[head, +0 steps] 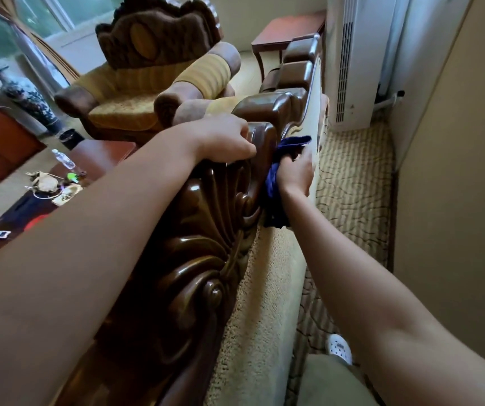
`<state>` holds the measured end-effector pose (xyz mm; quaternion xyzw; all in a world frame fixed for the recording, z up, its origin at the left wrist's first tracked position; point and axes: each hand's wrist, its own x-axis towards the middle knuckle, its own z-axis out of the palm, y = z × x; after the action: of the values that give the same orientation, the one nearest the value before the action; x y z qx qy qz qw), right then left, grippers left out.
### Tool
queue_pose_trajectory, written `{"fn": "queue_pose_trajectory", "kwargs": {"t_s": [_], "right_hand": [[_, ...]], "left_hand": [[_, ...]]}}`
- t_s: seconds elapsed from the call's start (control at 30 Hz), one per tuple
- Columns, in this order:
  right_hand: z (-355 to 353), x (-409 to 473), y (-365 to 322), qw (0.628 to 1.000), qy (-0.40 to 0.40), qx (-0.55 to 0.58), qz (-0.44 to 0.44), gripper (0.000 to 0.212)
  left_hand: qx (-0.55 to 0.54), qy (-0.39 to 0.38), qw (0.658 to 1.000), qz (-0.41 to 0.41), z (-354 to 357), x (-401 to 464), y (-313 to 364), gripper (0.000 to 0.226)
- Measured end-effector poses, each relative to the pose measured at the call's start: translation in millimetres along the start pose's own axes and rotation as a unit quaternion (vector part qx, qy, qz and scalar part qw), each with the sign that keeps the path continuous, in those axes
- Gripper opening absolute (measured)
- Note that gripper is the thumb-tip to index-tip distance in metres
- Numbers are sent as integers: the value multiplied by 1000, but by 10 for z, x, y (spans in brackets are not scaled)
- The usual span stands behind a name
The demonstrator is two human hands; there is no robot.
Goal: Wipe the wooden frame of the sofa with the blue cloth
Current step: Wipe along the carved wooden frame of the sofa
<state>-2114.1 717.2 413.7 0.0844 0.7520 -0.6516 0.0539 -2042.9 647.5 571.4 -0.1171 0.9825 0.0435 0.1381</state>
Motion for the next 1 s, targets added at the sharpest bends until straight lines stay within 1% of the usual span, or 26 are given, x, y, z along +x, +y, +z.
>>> {"fn": "queue_pose_trajectory", "kwargs": {"t_s": [0.03, 0.1, 0.27, 0.37, 0.4, 0.5, 0.57, 0.63, 0.73, 0.83, 0.93, 1.0], "right_hand": [[1, -57, 55, 1000, -6, -3, -23, 27], [-24, -257, 191, 999, -11, -7, -44, 21], [-205, -1074, 434, 992, -42, 19, -114, 16], [-268, -1392, 430, 986, -73, 81, -128, 33], [-269, -1419, 423, 982, -74, 101, -138, 34], [-222, -1285, 351, 976, -57, 125, -171, 21], [-168, -1041, 249, 977, -60, 127, -163, 17], [-122, -766, 100, 979, -66, 103, -165, 16], [-77, -546, -111, 977, -62, 55, -195, 24], [-88, -556, -173, 978, -63, 57, -191, 26], [-214, -715, -20, 979, -110, 73, -158, 14], [-296, -955, 160, 976, -136, 109, -133, 16]], "left_hand": [[5, 1, 1000, 2, -4, -1, 4, 9], [20, 3, 1000, 2, -1, -3, 11, 9], [32, 4, 999, 2, 24, -11, 9, 17], [14, 1, 1000, 7, 11, -32, 2, 15], [7, 4, 1000, 8, 7, -35, -2, 16], [9, 10, 1000, 11, 2, -36, -13, 15], [17, 10, 1000, 10, -1, -36, -12, 17], [20, 8, 1000, 9, -2, -30, -7, 20], [7, 1, 1000, 8, -13, -31, 6, 22], [-4, -1, 1000, 8, -22, -33, -4, 22], [2, 2, 1000, 10, -13, -21, -9, 21], [9, 3, 1000, 12, -7, -12, -13, 21]]}}
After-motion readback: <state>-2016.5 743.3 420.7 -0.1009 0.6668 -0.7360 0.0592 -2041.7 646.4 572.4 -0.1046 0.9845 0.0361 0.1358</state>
